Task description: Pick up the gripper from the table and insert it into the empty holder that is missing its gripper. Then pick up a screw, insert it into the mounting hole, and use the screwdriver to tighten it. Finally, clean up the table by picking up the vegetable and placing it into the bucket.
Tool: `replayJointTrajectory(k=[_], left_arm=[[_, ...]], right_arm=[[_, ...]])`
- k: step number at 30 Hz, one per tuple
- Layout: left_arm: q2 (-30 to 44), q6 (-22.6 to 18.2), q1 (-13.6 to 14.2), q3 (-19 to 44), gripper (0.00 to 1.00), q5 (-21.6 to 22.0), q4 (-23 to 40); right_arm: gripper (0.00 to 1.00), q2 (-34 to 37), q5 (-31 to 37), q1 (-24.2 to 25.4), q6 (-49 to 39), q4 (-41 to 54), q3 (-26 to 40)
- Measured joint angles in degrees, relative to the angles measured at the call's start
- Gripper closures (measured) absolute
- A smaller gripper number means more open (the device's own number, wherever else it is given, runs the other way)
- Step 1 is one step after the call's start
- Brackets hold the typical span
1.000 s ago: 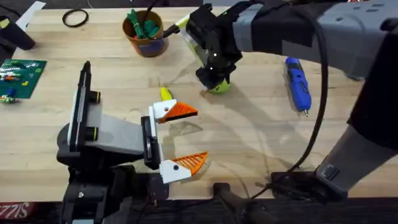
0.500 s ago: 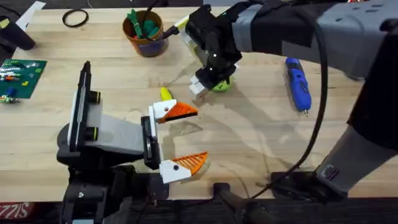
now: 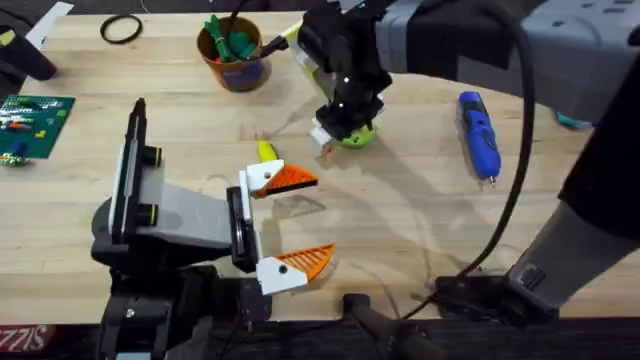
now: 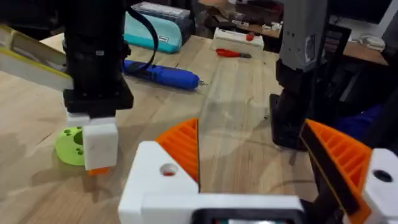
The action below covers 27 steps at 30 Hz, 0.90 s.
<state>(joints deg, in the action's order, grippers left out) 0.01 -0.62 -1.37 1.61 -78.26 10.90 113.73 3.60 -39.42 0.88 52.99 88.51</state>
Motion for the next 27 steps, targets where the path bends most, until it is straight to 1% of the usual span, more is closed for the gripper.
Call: replayJointTrajectory(k=[2, 3, 5, 6, 8, 10, 27], left_arm=[[0.0, 0.0, 0.0, 0.0, 0.01, 0.0, 0.0], [0.0, 0.0, 0.0, 0.0, 0.01, 0.0, 0.0], [0.0, 0.0, 0.0, 0.0, 0.01, 0.0, 0.0], [0.0, 0.0, 0.0, 0.0, 0.01, 0.0, 0.0], [0.0, 0.0, 0.0, 0.0, 0.01, 0.0, 0.0], [0.0, 0.0, 0.0, 0.0, 0.01, 0.0, 0.0], [0.0, 0.0, 0.0, 0.0, 0.01, 0.0, 0.0]], right_arm=[[0.362, 0.0, 0.0, 0.0, 0.0, 0.0, 0.0], [0.438, 0.0, 0.0, 0.0, -0.2, 0.0, 0.0], [0.666, 0.0, 0.0, 0.0, 0.0, 0.0, 0.0], [0.713, 0.0, 0.0, 0.0, 0.1, 0.0, 0.0], [0.646, 0.0, 0.0, 0.0, 0.0, 0.0, 0.0], [0.625, 0.0, 0.0, 0.0, 0.0, 0.0, 0.0], [0.615, 0.0, 0.0, 0.0, 0.0, -0.4, 0.0]])
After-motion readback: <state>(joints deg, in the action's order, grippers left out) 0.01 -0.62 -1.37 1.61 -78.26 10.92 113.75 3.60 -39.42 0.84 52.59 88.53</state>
